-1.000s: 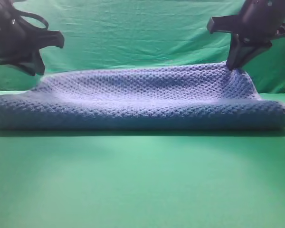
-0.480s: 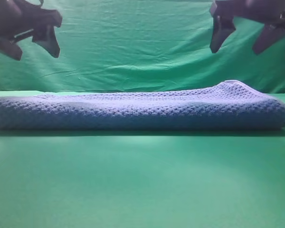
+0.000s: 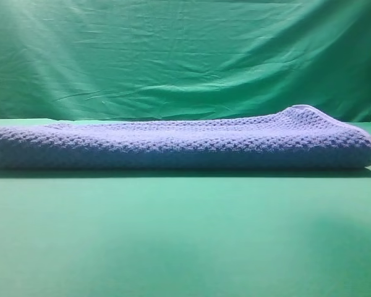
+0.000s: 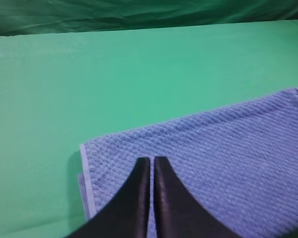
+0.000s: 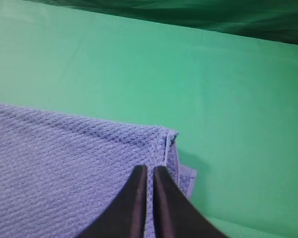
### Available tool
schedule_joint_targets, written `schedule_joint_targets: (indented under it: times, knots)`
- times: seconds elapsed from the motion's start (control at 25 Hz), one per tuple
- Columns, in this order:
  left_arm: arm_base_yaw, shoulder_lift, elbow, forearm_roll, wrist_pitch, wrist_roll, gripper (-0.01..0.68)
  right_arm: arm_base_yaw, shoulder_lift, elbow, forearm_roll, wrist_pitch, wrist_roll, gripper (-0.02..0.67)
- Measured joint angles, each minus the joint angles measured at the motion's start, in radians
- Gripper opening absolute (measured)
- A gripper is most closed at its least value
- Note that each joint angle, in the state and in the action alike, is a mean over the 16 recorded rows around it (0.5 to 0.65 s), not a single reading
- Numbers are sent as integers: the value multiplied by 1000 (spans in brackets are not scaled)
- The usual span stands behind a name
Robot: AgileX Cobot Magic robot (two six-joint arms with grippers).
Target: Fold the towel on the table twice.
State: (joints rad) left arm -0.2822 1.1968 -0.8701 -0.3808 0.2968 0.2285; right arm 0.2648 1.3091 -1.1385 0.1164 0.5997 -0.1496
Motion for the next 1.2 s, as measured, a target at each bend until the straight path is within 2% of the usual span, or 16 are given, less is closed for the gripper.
schedule_joint_targets:
  times: [0.16,0.52,0.88,1.2]
  knots:
    - [0,-140,2,5,173,-10,6,0,-131,6,-1,111,0,6]
    - [0,-455,20,28,436,-45,0,1,-448,99,-2,248,0,0]
    - [0,-751,61,81,539,-68,0,0,-761,291,16,258,-14,0]
    - [0,-976,200,106,529,-72,0,0,-995,432,80,230,-69,0]
